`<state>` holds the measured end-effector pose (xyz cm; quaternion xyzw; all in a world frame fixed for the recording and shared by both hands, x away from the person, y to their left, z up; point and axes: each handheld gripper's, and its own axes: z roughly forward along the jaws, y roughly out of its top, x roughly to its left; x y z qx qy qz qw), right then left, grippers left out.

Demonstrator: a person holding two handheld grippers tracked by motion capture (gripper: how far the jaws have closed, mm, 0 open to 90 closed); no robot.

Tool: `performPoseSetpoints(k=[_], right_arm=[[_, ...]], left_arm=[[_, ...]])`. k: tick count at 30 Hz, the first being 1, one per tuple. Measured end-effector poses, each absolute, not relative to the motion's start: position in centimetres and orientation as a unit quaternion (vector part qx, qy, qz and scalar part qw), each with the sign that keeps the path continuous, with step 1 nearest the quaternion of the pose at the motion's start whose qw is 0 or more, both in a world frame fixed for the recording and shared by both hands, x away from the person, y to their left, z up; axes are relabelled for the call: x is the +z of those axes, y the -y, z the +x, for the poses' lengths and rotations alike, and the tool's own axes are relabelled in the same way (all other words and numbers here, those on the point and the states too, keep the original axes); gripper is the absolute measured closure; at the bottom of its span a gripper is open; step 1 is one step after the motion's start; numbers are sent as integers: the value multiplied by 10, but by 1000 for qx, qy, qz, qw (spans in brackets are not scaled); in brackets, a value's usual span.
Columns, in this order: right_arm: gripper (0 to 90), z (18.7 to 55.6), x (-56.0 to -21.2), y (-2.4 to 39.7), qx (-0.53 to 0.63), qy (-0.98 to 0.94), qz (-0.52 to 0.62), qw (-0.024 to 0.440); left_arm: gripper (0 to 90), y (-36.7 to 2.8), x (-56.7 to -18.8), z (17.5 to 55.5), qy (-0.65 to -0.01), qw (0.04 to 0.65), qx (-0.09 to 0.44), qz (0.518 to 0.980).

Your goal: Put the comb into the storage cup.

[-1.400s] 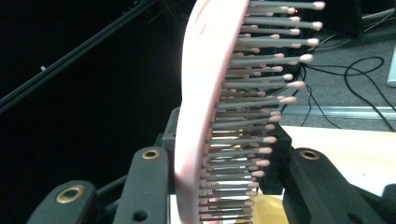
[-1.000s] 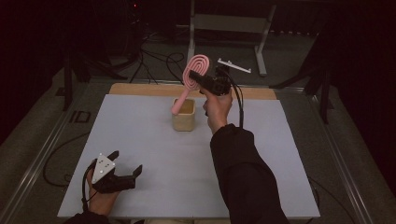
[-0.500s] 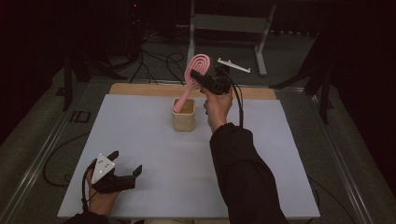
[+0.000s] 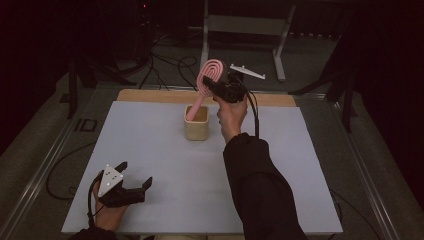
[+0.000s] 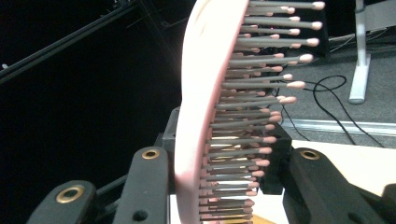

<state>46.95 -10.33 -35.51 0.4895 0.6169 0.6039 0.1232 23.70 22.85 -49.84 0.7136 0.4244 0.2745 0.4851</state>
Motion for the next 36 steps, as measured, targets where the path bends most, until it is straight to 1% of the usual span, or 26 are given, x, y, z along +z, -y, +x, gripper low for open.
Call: performPoseSetpoints(k=[18, 36], right_arm=[[636, 469, -364, 99, 597, -622, 491, 125], [630, 467, -382, 99, 593, -619, 502, 116]], left_arm=[[7, -228, -499, 237, -425, 486, 273, 713], [7, -228, -499, 237, -425, 484, 274, 714]])
